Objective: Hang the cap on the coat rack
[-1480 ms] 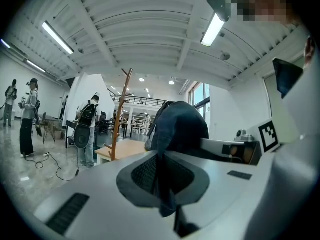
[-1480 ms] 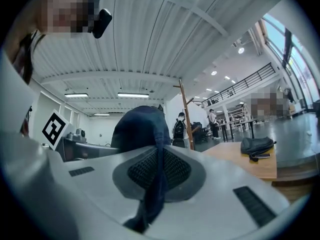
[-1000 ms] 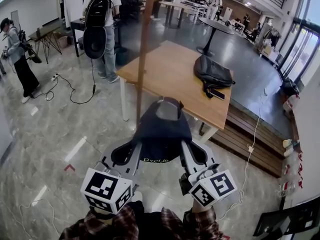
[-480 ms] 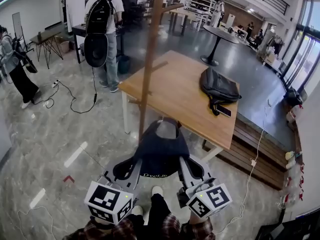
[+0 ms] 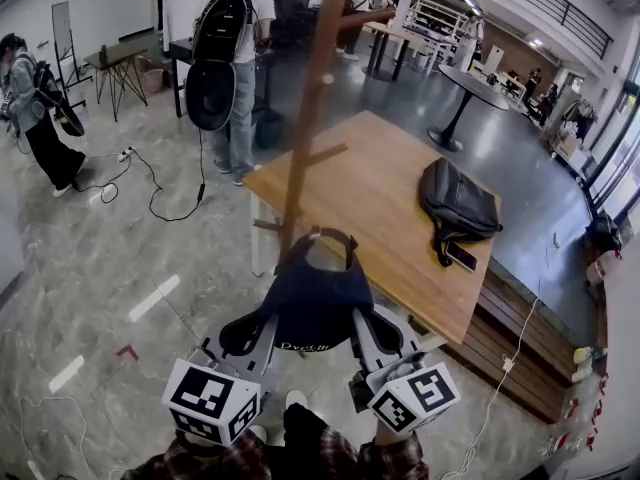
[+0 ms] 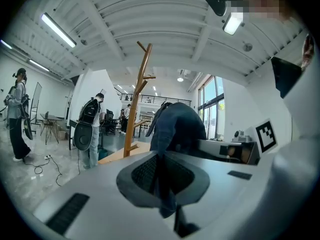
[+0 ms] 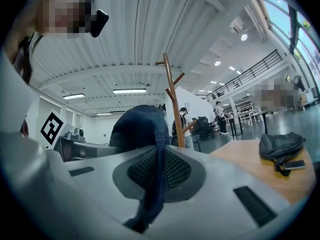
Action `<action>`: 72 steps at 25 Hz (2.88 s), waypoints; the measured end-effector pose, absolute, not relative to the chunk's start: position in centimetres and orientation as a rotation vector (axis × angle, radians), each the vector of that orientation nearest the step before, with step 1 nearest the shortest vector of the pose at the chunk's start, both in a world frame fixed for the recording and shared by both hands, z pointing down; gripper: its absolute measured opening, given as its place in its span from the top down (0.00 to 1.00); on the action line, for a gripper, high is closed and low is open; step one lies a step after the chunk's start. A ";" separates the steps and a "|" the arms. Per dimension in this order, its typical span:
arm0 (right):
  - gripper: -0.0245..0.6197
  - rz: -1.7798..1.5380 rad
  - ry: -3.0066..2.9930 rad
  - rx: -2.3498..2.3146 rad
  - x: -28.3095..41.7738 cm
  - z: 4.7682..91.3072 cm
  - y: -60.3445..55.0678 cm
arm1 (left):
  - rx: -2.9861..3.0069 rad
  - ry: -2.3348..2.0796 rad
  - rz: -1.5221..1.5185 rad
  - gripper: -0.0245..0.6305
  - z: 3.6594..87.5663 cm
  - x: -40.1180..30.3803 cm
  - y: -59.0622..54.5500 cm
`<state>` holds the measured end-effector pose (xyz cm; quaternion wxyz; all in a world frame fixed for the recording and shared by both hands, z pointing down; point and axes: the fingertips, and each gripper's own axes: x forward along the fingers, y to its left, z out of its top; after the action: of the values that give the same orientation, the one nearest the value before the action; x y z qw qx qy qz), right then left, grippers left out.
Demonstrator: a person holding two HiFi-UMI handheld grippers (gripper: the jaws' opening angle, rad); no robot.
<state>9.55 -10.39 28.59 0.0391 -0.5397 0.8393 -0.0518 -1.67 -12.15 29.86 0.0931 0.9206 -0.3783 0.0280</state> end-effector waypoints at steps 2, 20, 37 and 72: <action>0.93 -0.154 2.606 -1.611 10.7 28.2 -12.6 | 2.715 -1.171 0.064 0.94 29.3 -0.6 -14.1; 0.93 -0.206 2.760 -1.348 14.3 27.0 -23.4 | 2.586 -1.412 0.070 0.94 27.9 3.0 -22.5; 0.93 -0.363 2.823 -1.428 13.3 34.4 -25.8 | 2.512 -1.360 0.219 0.94 35.4 2.1 -24.8; 0.93 -0.332 2.913 -1.578 11.7 49.2 -35.4 | 2.401 -1.474 0.332 0.94 50.2 1.1 -34.7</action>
<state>11.67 -35.39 49.21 -0.0939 -0.4719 0.8710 -0.0992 1.11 -34.74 50.17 0.1518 0.8365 -0.5137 0.1156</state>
